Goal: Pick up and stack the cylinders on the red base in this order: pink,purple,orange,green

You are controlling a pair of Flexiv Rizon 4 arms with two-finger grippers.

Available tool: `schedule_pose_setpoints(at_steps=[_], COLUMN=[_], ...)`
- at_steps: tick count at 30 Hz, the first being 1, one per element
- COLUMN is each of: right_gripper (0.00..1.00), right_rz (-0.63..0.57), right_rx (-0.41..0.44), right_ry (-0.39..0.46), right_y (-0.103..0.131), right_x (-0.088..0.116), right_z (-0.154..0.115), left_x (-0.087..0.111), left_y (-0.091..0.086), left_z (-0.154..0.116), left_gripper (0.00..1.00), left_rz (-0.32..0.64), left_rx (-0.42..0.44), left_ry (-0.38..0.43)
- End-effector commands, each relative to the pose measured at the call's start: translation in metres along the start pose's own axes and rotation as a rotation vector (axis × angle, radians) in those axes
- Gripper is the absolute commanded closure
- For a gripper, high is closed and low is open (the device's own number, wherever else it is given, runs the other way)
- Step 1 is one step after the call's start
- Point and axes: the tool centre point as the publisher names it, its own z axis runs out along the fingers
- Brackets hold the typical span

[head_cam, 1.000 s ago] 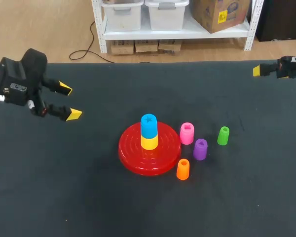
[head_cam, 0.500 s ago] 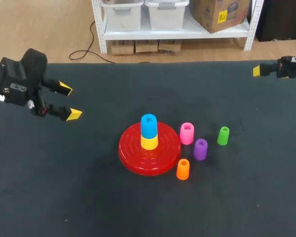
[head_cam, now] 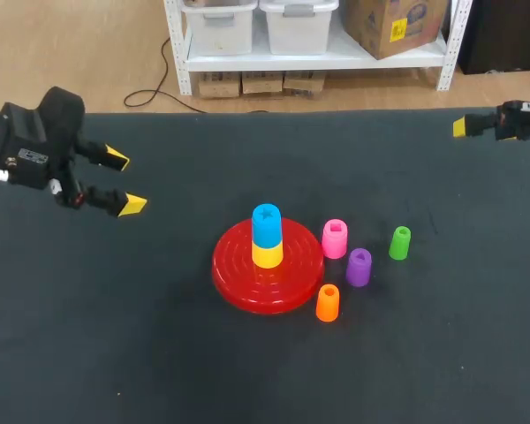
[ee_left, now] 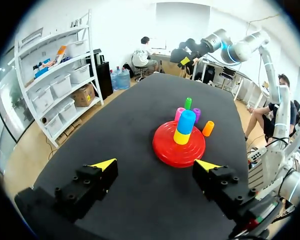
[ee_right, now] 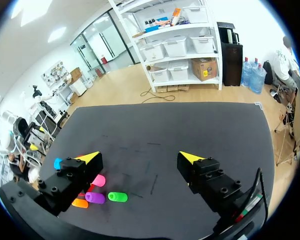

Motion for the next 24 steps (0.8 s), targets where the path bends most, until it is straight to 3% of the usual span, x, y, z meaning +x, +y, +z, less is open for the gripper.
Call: schedule_pose_setpoints(at_steps=[1, 10, 17, 24], right_gripper=[0.0, 0.0, 0.0, 0.0], right_rz=[-0.045, -0.226, -0.33, -0.412], right_rx=[0.013, 0.072, 0.122, 0.174], right_ry=[0.045, 0.169, 0.291, 0.357], right_y=[0.024, 0.08, 0.107, 0.13], right_x=[0.0, 0.02, 0.046, 0.066], right_z=[0.012, 0.034, 0.049, 0.06], left_x=[-0.001, -0.001, -0.001, -0.001], left_y=[0.001, 0.001, 0.001, 0.001], left_z=[0.001, 0.001, 0.001, 0.001], left_gripper=[0.0, 0.0, 0.0, 0.0], left_rz=[-0.001, -0.001, -0.001, -0.001], left_rx=[0.001, 0.001, 0.001, 0.001], left_ry=[0.006, 0.006, 0.006, 0.006])
